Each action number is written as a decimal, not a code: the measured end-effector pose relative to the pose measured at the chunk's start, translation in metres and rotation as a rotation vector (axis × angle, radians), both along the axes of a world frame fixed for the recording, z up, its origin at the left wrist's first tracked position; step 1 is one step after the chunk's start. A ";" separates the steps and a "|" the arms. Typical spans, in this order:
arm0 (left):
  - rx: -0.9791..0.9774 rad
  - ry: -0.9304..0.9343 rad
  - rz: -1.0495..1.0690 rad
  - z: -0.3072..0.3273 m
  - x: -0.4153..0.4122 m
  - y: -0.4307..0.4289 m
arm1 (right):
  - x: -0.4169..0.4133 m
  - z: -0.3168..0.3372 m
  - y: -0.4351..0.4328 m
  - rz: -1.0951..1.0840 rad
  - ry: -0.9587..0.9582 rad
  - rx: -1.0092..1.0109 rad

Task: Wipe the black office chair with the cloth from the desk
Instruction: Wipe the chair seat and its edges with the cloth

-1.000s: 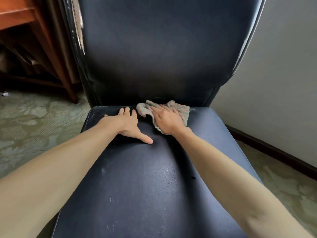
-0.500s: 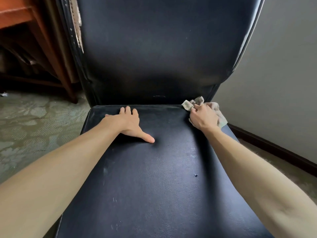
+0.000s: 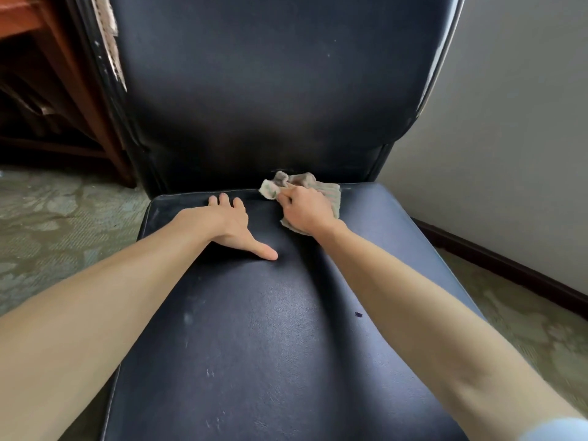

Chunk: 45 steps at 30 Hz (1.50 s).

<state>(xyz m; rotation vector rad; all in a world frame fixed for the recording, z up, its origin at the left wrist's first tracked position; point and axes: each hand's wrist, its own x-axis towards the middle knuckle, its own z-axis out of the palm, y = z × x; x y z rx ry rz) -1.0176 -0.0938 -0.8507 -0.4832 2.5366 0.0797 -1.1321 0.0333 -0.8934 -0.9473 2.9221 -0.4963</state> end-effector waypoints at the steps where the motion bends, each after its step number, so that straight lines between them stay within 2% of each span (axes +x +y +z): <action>1: 0.005 -0.004 0.004 0.001 0.001 0.000 | -0.005 0.001 0.008 -0.016 0.006 0.024; 4: 0.022 -0.010 0.001 0.004 0.001 0.002 | -0.022 0.009 0.053 -0.081 0.043 0.175; 6: 0.028 0.007 -0.007 0.003 0.001 0.001 | -0.036 0.015 0.092 -0.195 0.065 0.206; 9: 0.038 0.056 0.001 -0.002 0.003 -0.002 | -0.045 0.014 0.117 -0.325 0.008 0.095; 12: 0.022 0.085 -0.005 -0.006 0.004 -0.003 | -0.040 0.007 0.094 -0.376 -0.001 -0.018; 17: 0.055 0.113 0.008 -0.006 0.003 -0.007 | -0.016 0.002 0.042 -0.266 0.030 -0.038; 21: 0.074 0.130 -0.004 -0.006 0.007 -0.009 | 0.018 0.003 -0.014 -0.079 -0.032 -0.075; 25: 0.131 0.267 -0.072 0.003 0.023 -0.032 | 0.031 0.007 -0.038 0.031 -0.106 -0.128; 28: 0.077 0.364 0.032 0.009 0.045 -0.072 | 0.026 0.004 -0.035 0.012 -0.096 -0.136; 31: 0.032 0.307 0.172 0.005 0.072 -0.111 | 0.034 -0.002 -0.045 -0.024 -0.027 -0.149; 37: 0.340 0.400 0.376 -0.020 0.102 -0.123 | 0.073 -0.006 -0.099 0.060 -0.067 -0.154; 41: 0.569 0.378 0.433 -0.024 0.114 -0.130 | 0.091 -0.005 -0.133 0.176 -0.109 -0.105; 45: 0.676 0.417 0.478 -0.030 0.121 -0.130 | 0.093 -0.004 -0.149 0.268 -0.144 -0.071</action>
